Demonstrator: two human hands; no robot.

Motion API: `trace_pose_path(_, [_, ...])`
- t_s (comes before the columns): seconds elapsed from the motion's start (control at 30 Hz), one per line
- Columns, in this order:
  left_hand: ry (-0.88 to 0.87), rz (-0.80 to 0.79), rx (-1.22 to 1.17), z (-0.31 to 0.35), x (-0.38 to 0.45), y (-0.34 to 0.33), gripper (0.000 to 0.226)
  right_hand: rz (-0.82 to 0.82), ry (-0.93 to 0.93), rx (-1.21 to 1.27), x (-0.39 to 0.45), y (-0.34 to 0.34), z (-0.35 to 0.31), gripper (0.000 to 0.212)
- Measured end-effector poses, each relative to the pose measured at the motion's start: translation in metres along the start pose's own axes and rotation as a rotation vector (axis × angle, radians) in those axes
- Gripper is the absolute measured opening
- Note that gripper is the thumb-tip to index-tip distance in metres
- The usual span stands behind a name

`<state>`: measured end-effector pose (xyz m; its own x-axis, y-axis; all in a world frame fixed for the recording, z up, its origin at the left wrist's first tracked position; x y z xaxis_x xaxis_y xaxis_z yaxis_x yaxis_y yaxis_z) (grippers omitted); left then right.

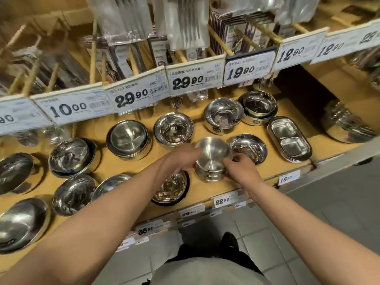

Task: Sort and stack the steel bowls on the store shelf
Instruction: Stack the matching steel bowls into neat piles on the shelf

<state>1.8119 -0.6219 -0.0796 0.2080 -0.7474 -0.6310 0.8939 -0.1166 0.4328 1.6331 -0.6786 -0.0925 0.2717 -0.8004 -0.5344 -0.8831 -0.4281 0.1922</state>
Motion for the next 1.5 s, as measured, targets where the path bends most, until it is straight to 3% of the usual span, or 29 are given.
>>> trace_pose_path(0.1, [0.085,-0.044,-0.133,-0.01,-0.009,-0.005,0.052,0.044,0.067,-0.041,0.004,0.009,-0.023,0.036])
trace_pose_path(0.23, [0.137,-0.079,-0.18,-0.014,-0.02,-0.011,0.044,-0.019,0.13,-0.166,0.012,0.004,-0.036,0.019])
trace_pose_path(0.37, [0.117,0.06,-0.3,-0.012,-0.022,-0.009,0.047,-0.126,0.058,-0.106,0.023,0.002,-0.027,0.019])
trace_pose_path(0.67, [0.189,0.295,-0.323,-0.008,-0.03,-0.001,0.024,-0.228,0.07,-0.042,0.02,0.005,-0.028,0.018])
trace_pose_path(1.07, [0.144,0.378,-0.349,-0.002,-0.034,-0.002,0.027,-0.32,0.05,0.034,0.012,-0.001,-0.024,0.026])
trace_pose_path(1.23, [0.16,0.397,-0.41,-0.007,-0.035,-0.001,0.013,-0.336,0.026,0.039,0.014,-0.004,-0.021,0.027])
trace_pose_path(1.37, [0.173,0.393,-0.414,-0.009,-0.035,-0.001,0.015,-0.354,0.0,0.036,0.016,-0.004,-0.021,0.026])
trace_pose_path(1.5, [0.176,0.435,-0.406,-0.01,-0.037,0.002,0.019,-0.345,0.025,-0.036,0.018,0.0,-0.028,0.015])
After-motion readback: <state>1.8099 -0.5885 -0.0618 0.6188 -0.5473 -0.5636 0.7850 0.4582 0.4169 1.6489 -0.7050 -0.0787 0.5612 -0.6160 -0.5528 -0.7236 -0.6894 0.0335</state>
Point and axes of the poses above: each hand's wrist, its own x-axis towards the middle knuckle, its own y-axis out of the back of the hand, z = x × y, the point moved 10 cm from there along x, towards the middle knuckle, and after that the axes turned 8 degrees about x, right-handed, at the moved point
